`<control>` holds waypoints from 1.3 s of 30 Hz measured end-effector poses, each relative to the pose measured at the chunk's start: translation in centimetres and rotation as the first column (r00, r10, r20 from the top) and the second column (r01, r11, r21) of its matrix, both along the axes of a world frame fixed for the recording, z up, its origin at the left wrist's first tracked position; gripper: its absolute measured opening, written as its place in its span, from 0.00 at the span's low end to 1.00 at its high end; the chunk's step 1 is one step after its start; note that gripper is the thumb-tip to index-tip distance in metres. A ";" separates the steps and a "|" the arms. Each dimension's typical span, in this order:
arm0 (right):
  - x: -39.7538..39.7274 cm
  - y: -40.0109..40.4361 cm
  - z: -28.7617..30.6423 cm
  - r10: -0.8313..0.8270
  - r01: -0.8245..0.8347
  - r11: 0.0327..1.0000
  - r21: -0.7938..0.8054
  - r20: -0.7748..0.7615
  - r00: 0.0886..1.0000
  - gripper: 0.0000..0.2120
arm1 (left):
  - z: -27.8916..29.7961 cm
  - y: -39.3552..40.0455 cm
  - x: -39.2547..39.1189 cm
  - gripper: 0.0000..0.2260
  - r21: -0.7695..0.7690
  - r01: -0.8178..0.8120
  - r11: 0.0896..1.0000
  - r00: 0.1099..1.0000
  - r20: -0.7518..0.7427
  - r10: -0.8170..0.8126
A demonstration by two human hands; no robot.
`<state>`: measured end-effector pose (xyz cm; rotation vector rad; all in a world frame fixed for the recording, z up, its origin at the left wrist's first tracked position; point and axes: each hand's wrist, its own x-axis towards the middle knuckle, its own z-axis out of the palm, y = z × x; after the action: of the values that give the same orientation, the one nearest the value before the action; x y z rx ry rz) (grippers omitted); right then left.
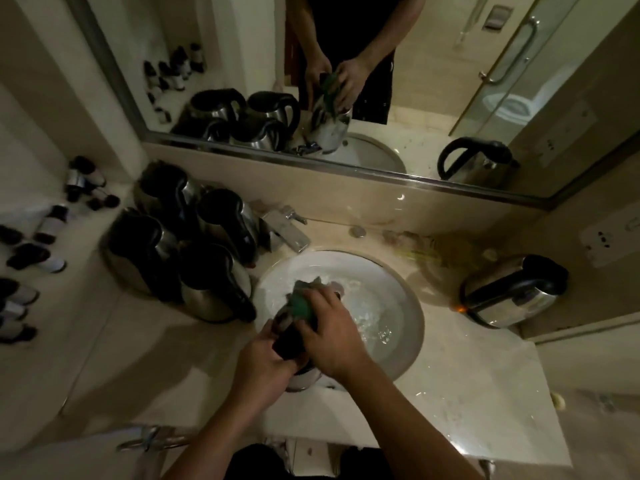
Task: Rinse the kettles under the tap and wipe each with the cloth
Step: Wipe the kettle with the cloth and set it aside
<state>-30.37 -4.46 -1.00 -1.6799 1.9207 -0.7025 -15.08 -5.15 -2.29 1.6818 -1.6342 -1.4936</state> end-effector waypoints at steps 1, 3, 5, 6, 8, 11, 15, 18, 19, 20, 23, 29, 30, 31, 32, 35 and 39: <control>0.6 -0.2 -0.5 0.075 -0.078 0.996 -0.036 -0.087 0.993 0.24 | 0.0 0.1 0.2 0.22 -0.004 0.009 1.000 1.000 -0.016 -0.009; 0.6 -0.5 -1.4 0.099 -0.116 0.987 -0.114 -0.137 0.986 0.24 | -0.2 0.3 0.5 0.24 -0.014 0.004 1.000 0.999 -0.040 -0.005; -0.1 -0.5 -2.7 0.009 -0.018 0.987 -0.158 -0.056 0.998 0.22 | -0.6 0.3 0.2 0.22 -0.038 -0.018 0.999 0.999 -0.049 0.016; -0.3 -0.3 -3.3 -0.093 0.097 0.985 -0.144 0.034 0.995 0.22 | -0.8 0.4 0.0 0.19 -0.052 -0.035 0.998 0.999 -0.028 0.034; 0.3 0.3 -3.9 -0.352 0.381 0.922 -0.060 0.273 0.895 0.21 | -1.1 0.8 -0.7 0.13 -0.097 -0.059 0.993 0.995 0.073 0.067; 2.6 1.1 -4.2 -0.645 0.681 0.718 0.142 0.504 0.575 0.13 | -1.2 1.5 -1.2 0.16 -0.153 -0.124 0.980 0.978 0.149 0.147; 3.2 1.7 -7.2 -0.838 0.656 0.406 0.636 0.545 -0.009 0.13 | -0.5 1.9 -0.9 0.29 -0.106 -0.145 0.984 0.986 0.069 0.153; 3.0 1.5 -5.9 -0.847 0.670 0.453 0.588 0.519 0.117 0.15 | 0.7 1.9 0.1 0.32 -0.015 -0.094 0.995 0.995 -0.027 0.094; 3.0 1.4 -4.7 -0.804 0.691 0.529 0.492 0.552 0.222 0.14 | 0.8 1.8 0.3 0.33 0.002 -0.091 0.996 0.995 -0.042 0.091; 3.0 1.1 -3.4 -0.730 0.687 0.627 0.366 0.583 0.356 0.13 | 0.8 1.8 0.6 0.34 0.026 -0.103 0.994 0.992 -0.067 0.104; 2.9 0.9 -2.1 -0.402 0.448 0.894 -0.004 0.436 0.805 0.17 | 1.0 1.3 0.7 0.40 0.119 -0.166 0.979 0.974 -0.137 0.181; 2.4 4.3 -6.3 -0.313 0.373 0.915 -0.156 0.310 0.898 0.24 | 2.6 -0.9 0.1 0.37 0.201 -0.184 0.962 0.958 -0.180 0.221; 2.7 5.0 -6.2 -0.322 0.394 0.907 -0.150 0.356 0.877 0.25 | 2.8 -1.0 -0.1 0.35 0.215 -0.218 0.952 0.945 -0.198 0.261; 3.1 5.7 -6.0 -0.310 0.402 0.904 -0.145 0.426 0.850 0.26 | 3.2 -1.0 -0.3 0.34 0.236 -0.247 0.940 0.930 -0.216 0.298; 3.4 6.1 -5.8 -0.282 0.402 0.905 -0.141 0.509 0.813 0.27 | 3.6 -1.0 -0.6 0.32 0.263 -0.273 0.925 0.910 -0.241 0.337; 3.6 6.3 -5.0 -0.300 0.434 0.888 -0.151 0.524 0.797 0.21 | 4.8 -1.3 -1.3 0.31 0.310 -0.318 0.896 0.857 -0.309 0.411; 3.3 4.3 -4.1 -0.142 0.205 0.907 -0.368 0.190 0.971 0.16 | 7.4 -2.3 -1.8 0.24 0.311 -0.297 0.903 0.818 -0.404 0.409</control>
<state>-27.03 -0.20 -5.12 -1.6190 1.9231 -1.3192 -16.86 -7.43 5.06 1.4788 -0.8644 -1.7617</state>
